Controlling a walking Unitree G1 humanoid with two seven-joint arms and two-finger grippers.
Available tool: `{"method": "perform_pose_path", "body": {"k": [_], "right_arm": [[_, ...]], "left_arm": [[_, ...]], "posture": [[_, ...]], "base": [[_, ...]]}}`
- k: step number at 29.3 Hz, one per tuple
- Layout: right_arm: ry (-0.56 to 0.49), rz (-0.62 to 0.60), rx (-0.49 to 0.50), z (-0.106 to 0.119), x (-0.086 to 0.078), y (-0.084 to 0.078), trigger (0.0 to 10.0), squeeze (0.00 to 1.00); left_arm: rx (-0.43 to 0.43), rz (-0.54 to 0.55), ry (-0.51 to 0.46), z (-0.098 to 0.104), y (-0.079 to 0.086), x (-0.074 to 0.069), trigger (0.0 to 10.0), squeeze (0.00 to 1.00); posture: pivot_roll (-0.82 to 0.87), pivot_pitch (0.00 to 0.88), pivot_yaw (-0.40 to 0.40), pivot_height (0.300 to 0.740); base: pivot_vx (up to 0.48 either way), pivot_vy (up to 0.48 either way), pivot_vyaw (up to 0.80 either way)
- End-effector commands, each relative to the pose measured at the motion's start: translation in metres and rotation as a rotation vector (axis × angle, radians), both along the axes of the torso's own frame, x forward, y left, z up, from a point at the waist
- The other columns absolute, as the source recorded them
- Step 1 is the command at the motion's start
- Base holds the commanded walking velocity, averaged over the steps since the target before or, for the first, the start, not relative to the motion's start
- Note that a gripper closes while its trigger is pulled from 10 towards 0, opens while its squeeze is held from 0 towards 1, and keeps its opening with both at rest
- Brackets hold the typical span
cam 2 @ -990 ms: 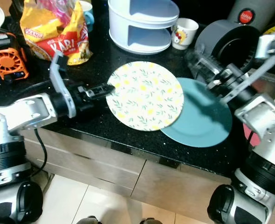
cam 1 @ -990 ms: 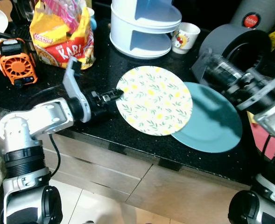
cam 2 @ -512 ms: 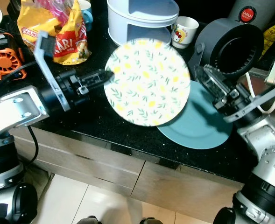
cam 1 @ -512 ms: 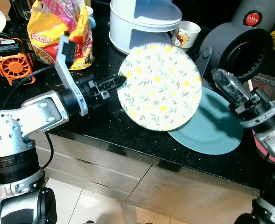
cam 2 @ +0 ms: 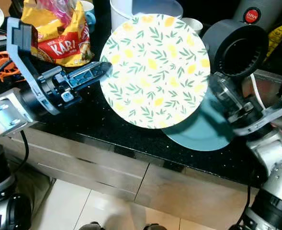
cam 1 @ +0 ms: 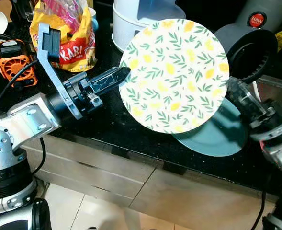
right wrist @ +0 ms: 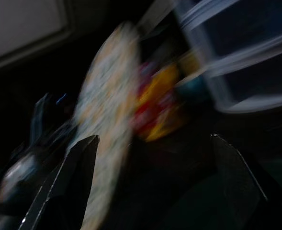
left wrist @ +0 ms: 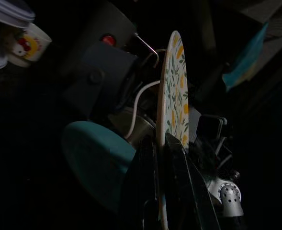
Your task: Kitchen organization
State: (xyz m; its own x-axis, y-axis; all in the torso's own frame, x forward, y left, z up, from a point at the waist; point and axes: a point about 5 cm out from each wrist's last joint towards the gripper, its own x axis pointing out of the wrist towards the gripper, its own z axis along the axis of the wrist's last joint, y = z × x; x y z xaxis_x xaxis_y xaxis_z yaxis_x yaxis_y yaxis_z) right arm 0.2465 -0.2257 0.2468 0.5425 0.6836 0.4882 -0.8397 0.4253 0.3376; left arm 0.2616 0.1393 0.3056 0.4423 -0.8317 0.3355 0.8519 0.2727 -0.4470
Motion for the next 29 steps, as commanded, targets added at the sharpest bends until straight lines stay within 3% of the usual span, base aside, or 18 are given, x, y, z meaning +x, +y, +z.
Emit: {"method": "perform_pose_path", "body": {"k": [1, 5, 6, 8, 9, 12, 18, 29], "right_arm": [[-0.035, 0.079, -0.024, 0.006, -0.008, 0.008, 10.0, 0.00], [-0.033, 0.146, -0.050, 0.005, -0.011, 0.018, 9.5, 0.00], [-0.040, 0.167, -0.044, 0.006, -0.012, 0.021, 7.5, 0.00], [-0.045, 0.178, -0.037, 0.007, -0.013, 0.022, 7.5, 0.00], [-0.045, 0.185, -0.034, 0.006, -0.012, 0.025, 0.0, 0.00], [-0.031, 0.186, -0.046, 0.002, -0.010, 0.036, 0.0, 0.00], [-0.005, 0.149, -0.042, -0.002, -0.005, 0.037, 0.0, 0.00], [0.034, 0.078, -0.039, -0.011, -0.001, 0.024, 0.0, 0.00]], "left_arm": [[0.015, -0.013, -0.029, 0.000, -0.002, -0.002, 0.0, 0.00], [0.017, -0.030, -0.029, -0.001, -0.005, -0.002, 0.0, 0.00], [0.020, -0.037, -0.028, -0.002, -0.007, -0.002, 0.0, 0.00], [0.022, -0.040, -0.028, -0.003, -0.007, -0.002, 0.0, 0.00], [0.024, -0.044, -0.028, -0.004, -0.009, -0.001, 0.0, 0.00], [0.026, -0.073, -0.033, -0.009, -0.015, -0.001, 0.0, 0.00], [0.052, -0.080, -0.036, -0.015, -0.017, 0.002, 0.0, 0.00], [0.067, -0.054, -0.081, -0.015, 0.003, -0.001, 0.0, 0.00]], "posture": [[0.09, 0.078, -0.085, 0.740], [0.09, 0.075, -0.085, 0.740], [0.08, 0.074, -0.085, 0.740], [0.08, 0.074, -0.085, 0.740], [0.08, 0.071, -0.085, 0.740], [0.07, 0.063, -0.080, 0.740], [0.07, 0.047, -0.070, 0.740], [0.07, 0.033, -0.064, 0.740]], "base": [[0.000, 0.000, 0.00], [0.000, 0.000, 0.00], [0.000, 0.000, 0.00], [0.000, 0.000, 0.00], [0.000, 0.000, 0.00], [0.000, 0.000, 0.00], [0.000, 0.000, 0.00], [0.000, 0.000, 0.00]]}}
